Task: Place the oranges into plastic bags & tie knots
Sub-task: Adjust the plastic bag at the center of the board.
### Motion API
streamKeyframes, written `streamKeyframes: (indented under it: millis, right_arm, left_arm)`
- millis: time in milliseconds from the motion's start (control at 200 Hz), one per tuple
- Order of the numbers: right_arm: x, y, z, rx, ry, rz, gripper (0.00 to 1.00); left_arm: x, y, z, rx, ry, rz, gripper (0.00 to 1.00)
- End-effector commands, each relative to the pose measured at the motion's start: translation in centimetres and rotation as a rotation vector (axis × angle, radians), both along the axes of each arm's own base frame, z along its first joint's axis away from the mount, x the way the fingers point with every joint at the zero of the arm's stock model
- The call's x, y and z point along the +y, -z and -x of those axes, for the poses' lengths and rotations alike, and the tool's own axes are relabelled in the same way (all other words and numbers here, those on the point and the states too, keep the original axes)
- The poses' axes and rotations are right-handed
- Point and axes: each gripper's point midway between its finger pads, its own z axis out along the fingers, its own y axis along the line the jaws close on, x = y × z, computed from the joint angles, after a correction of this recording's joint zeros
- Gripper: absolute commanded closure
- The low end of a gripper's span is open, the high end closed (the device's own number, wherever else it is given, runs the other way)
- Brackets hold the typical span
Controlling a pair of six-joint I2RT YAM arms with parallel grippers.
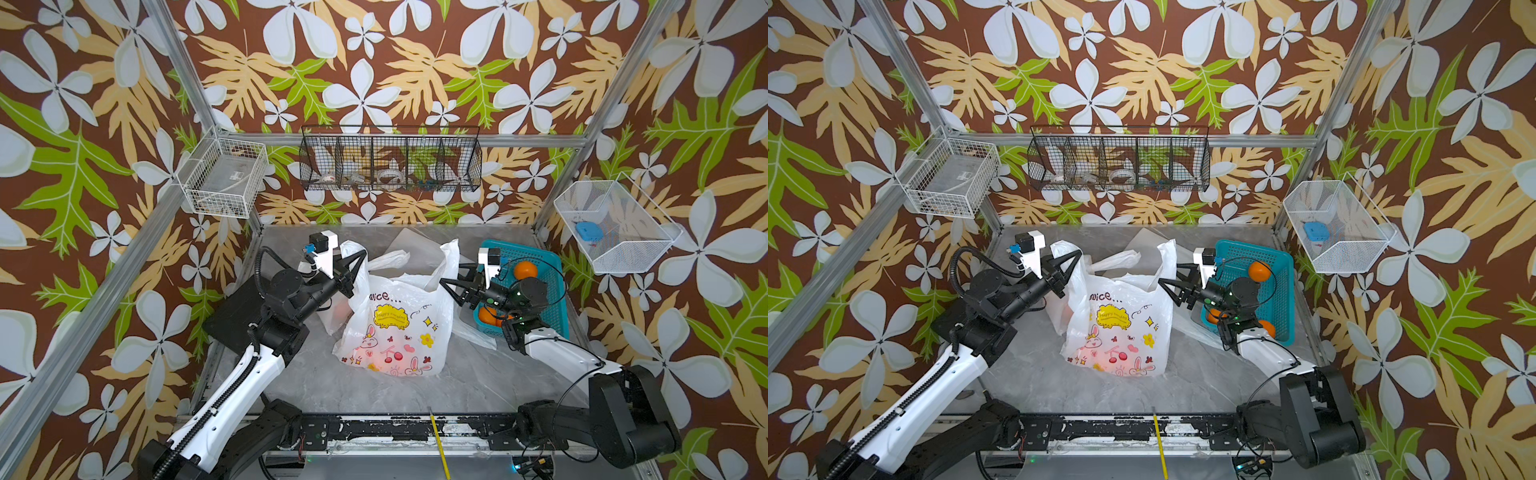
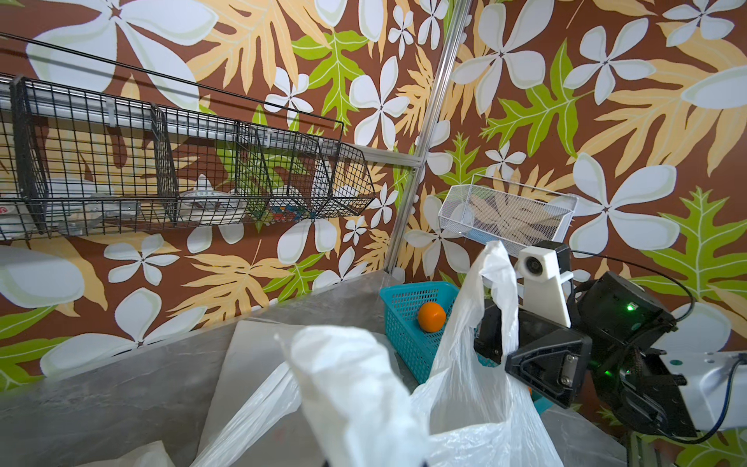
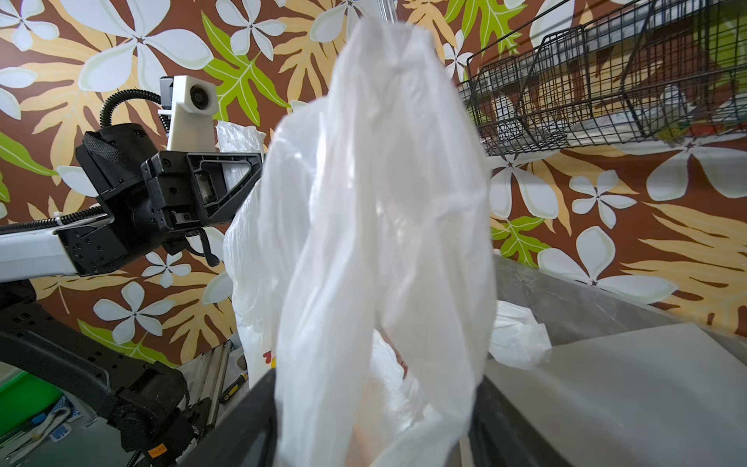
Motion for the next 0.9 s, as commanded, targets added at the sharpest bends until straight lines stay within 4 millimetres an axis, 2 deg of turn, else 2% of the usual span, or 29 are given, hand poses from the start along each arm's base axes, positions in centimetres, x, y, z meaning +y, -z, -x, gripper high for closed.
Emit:
streamKeyframes:
  millis: [0,25,70,160,225,280,365,500,585,731,896]
  right_arm:
    - [0.0,-1.2,0.5,-0.041,0.001,-0.031,0.61]
    - [0.0,-1.1,0.5,-0.036,0.004,-0.029,0.69]
    - [-0.1,-1.0,0.4,-0.031,0.017,-0.021,0.82]
    - [-0.3,-0.9,0.2,-0.025,0.052,0.005,0.99]
    - [-0.5,-0.9,0.0,-0.017,0.076,0.020,1.00]
    - [-0.7,-1.0,-0.1,-0.010,0.094,0.026,1.00]
    - [-0.8,-1.0,-0.3,0.000,0.111,0.027,1.00]
    - [-0.7,-0.4,-0.4,0.024,0.108,0.034,1.00]
    - [-0.6,-0.2,-0.4,0.031,0.104,0.038,1.00]
    - [-0.4,-0.3,-0.3,0.033,0.100,0.047,1.00]
    - [-0.4,-0.3,0.0,0.032,0.103,0.059,1.00]
  left_arm:
    - [0.2,-1.0,0.3,-0.025,0.034,0.041,0.75]
    - [0.3,-1.1,0.5,-0.030,0.040,0.047,0.70]
    - [0.5,-1.3,0.7,-0.041,0.045,0.049,0.53]
    - [0.7,-1.8,1.8,-0.073,0.054,0.036,0.26]
    - [0.9,-1.7,2.7,-0.083,0.058,0.021,0.13]
    - [1.3,-1.0,3.3,-0.072,0.046,0.005,0.07]
    - [2.1,1.0,4.0,-0.035,0.009,-0.017,0.00]
    - [2.1,4.6,5.0,0.026,0.035,0.013,0.00]
    - [2.0,6.0,4.7,0.049,0.036,0.017,0.00]
    - [2.0,6.2,3.2,0.024,0.002,-0.001,0.00]
    - [0.2,5.9,1.5,0.001,0.072,-0.016,0.00]
